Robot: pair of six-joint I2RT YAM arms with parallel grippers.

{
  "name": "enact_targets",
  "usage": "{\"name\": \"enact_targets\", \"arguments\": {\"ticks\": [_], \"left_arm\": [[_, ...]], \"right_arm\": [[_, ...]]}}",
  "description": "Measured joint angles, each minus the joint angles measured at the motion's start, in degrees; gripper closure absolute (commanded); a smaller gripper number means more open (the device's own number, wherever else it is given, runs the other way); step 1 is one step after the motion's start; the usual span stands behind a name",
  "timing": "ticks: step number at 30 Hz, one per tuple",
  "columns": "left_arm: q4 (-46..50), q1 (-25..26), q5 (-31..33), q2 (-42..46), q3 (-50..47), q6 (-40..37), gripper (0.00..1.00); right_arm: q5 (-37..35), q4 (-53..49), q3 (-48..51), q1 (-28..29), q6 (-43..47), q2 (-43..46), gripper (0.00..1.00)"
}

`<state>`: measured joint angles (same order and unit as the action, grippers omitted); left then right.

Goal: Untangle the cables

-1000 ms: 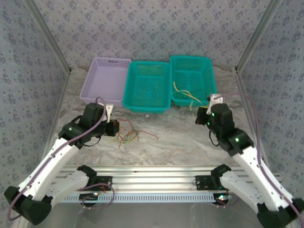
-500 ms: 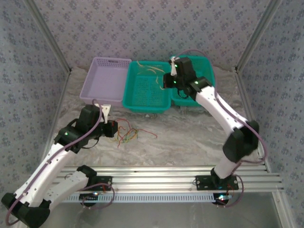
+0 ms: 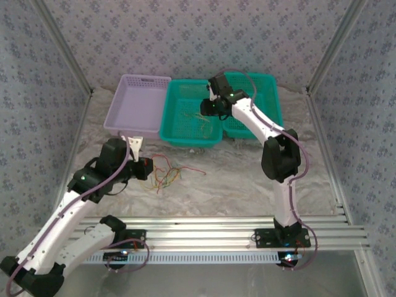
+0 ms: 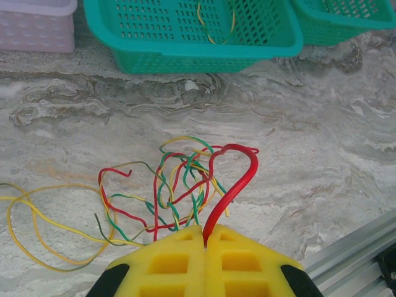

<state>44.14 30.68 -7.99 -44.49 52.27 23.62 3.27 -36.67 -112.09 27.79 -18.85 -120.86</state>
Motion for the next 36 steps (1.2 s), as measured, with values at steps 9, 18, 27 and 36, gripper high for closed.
{"name": "enact_targets", "arguments": {"ticks": [9, 18, 27, 36], "left_arm": [[-0.9, 0.5, -0.4, 2.1, -0.1, 0.0, 1.0], [-1.5, 0.5, -0.6, 5.0, -0.6, 0.0, 1.0], [-1.7, 0.5, -0.6, 5.0, -0.9, 0.0, 1.0], [-1.9, 0.5, -0.6, 5.0, -0.9, 0.0, 1.0]], "right_arm": [[-3.3, 3.1, 10.2, 2.8, 2.1, 13.9, 0.47], [7.3, 16.7, 39.8, 15.8, 1.3, 40.1, 0.45], [11.2, 27.8, 65.8, 17.5, -10.0, 41.9, 0.44], [10.3, 38.2, 65.7, 17.5, -20.2, 38.7, 0.39]]}}
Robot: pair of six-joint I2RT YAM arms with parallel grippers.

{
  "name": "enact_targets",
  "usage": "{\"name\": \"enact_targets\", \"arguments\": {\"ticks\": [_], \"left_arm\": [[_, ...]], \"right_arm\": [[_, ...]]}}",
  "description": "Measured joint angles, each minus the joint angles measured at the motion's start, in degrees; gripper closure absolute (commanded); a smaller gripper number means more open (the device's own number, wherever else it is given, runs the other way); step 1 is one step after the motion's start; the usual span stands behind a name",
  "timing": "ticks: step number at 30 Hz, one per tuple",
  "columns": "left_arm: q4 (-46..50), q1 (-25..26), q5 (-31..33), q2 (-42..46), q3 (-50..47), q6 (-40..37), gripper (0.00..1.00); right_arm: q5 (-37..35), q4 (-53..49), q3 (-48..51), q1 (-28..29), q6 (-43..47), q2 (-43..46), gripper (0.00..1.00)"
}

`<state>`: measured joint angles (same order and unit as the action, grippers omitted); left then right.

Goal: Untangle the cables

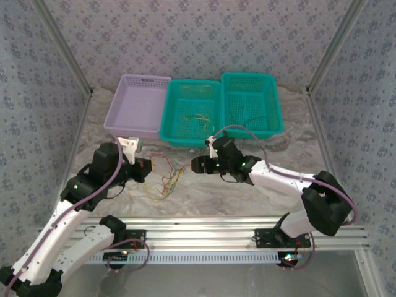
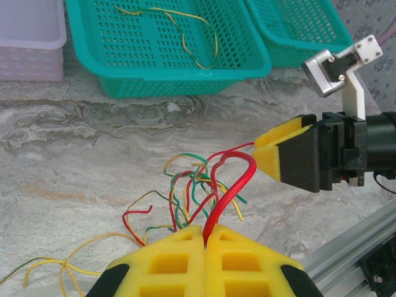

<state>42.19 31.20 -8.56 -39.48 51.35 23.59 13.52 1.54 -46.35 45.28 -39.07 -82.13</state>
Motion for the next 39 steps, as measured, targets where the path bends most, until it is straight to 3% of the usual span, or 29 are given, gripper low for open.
{"name": "enact_targets", "arguments": {"ticks": [14, 19, 23, 28, 39], "left_arm": [[0.0, 0.0, 0.3, -0.2, -0.2, 0.0, 1.0], [0.0, 0.0, 0.7, -0.3, -0.2, 0.0, 1.0], [0.0, 0.0, 0.8, -0.3, -0.2, 0.0, 1.0], [0.0, 0.0, 0.8, -0.4, -0.2, 0.0, 1.0], [-0.3, 0.0, 0.3, 0.5, -0.2, 0.0, 1.0]], "right_arm": [[-2.6, 6.8, 0.3, 3.0, -15.6, -3.8, 0.36], [-9.2, 1.9, 0.7, 3.6, -18.2, 3.6, 0.35], [-12.7, 0.8, -0.3, 7.6, -20.2, 7.1, 0.35], [-12.2, 3.0, -0.8, 10.6, -24.0, -0.1, 0.36], [-8.8, 12.5, -1.1, 6.8, -30.6, -13.7, 0.4]]}}
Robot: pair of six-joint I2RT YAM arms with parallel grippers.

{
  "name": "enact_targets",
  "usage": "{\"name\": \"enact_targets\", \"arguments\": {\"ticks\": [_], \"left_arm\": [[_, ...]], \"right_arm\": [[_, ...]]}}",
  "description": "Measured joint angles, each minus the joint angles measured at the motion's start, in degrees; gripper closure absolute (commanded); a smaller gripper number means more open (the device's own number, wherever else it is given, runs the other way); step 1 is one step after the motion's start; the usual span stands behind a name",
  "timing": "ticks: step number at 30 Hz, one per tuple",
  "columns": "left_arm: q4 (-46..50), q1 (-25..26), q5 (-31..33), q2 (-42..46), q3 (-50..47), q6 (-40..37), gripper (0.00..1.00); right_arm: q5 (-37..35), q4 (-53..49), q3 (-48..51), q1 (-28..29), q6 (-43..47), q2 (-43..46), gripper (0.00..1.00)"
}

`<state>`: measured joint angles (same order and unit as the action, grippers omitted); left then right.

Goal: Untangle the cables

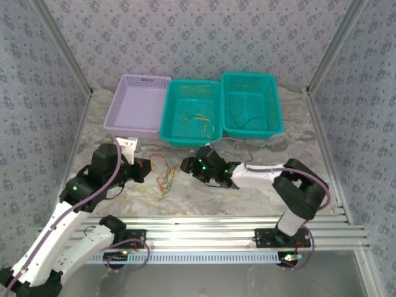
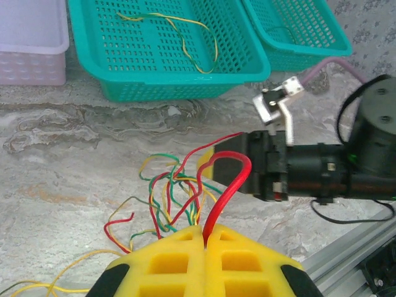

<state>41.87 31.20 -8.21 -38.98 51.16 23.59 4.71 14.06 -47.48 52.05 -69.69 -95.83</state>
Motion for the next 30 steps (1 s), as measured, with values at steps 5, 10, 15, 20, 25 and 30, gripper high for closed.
{"name": "enact_targets", "arguments": {"ticks": [5, 10, 15, 20, 25, 30], "left_arm": [[-0.1, 0.0, -0.2, 0.0, 0.0, 0.0, 1.0], [-0.1, 0.0, -0.4, 0.7, 0.0, 0.0, 1.0], [-0.1, 0.0, -0.4, 0.6, 0.0, 0.0, 1.0], [-0.1, 0.0, -0.4, 0.6, 0.0, -0.2, 1.0], [-0.1, 0.0, -0.4, 1.3, -0.3, -0.2, 1.0], [0.0, 0.0, -1.0, 1.7, -0.7, -0.2, 1.0]], "right_arm": [[0.6, 3.1, -1.9, -0.1, -1.7, -4.6, 0.41], [0.3, 9.7, -1.0, -0.4, -2.1, -4.2, 0.41], [-2.2, 12.8, 0.7, -0.1, -0.9, -1.0, 0.4], [-1.7, 17.2, -1.1, -0.2, -1.5, -4.2, 0.44], [-1.5, 17.4, -1.6, -0.6, -1.7, -7.7, 0.61], [-2.4, 16.7, -3.3, -1.0, -0.6, -7.6, 1.0]]}}
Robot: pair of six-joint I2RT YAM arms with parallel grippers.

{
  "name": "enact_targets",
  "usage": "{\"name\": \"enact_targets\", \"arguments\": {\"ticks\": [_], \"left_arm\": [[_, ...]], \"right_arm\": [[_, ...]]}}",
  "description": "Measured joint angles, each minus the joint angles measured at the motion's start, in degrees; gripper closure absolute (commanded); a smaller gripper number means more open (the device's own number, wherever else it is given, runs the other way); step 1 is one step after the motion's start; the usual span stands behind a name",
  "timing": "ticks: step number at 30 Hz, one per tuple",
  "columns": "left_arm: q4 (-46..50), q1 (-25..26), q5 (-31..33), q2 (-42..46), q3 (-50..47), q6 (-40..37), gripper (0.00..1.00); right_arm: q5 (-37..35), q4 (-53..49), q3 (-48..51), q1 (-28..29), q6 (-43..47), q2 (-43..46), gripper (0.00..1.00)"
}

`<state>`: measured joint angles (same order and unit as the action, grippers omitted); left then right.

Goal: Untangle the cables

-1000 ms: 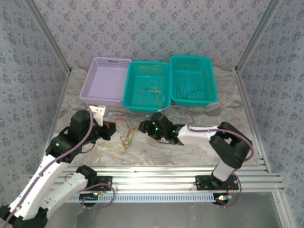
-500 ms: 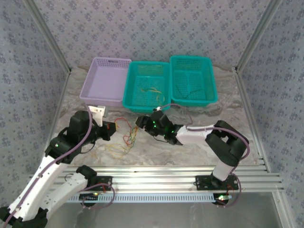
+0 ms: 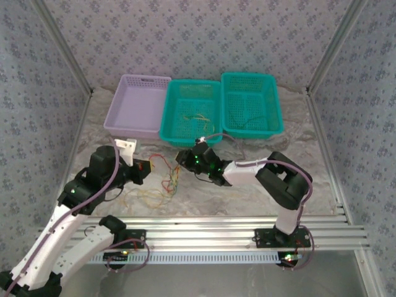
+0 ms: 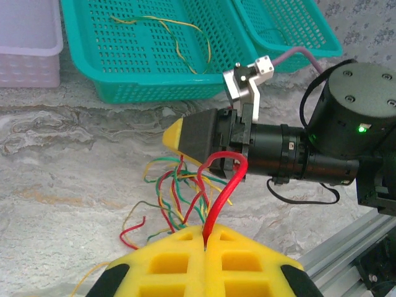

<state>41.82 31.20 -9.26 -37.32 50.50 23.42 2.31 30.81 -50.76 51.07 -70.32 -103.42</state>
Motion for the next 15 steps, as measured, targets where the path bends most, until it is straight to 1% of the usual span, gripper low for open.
{"name": "enact_targets", "arguments": {"ticks": [4, 9, 12, 15], "left_arm": [[0.0, 0.0, 0.0, 1.0, 0.0, 0.0, 1.0], [0.2, 0.1, 1.1, 3.1, 0.0, -0.1, 1.0], [1.5, 0.1, 2.2, 3.7, 0.8, -0.7, 1.0], [3.5, 0.1, 4.5, 3.5, 2.4, -2.0, 1.0]], "right_arm": [[-3.1, -4.2, 0.7, -1.5, 3.7, 5.0, 1.0], [-10.4, -12.0, 4.2, -5.2, 11.4, 19.7, 1.0], [-12.7, -14.9, 7.8, -9.7, 14.5, 29.2, 1.0], [-14.3, -19.1, 11.5, -15.6, 17.4, 37.6, 1.0]]}}
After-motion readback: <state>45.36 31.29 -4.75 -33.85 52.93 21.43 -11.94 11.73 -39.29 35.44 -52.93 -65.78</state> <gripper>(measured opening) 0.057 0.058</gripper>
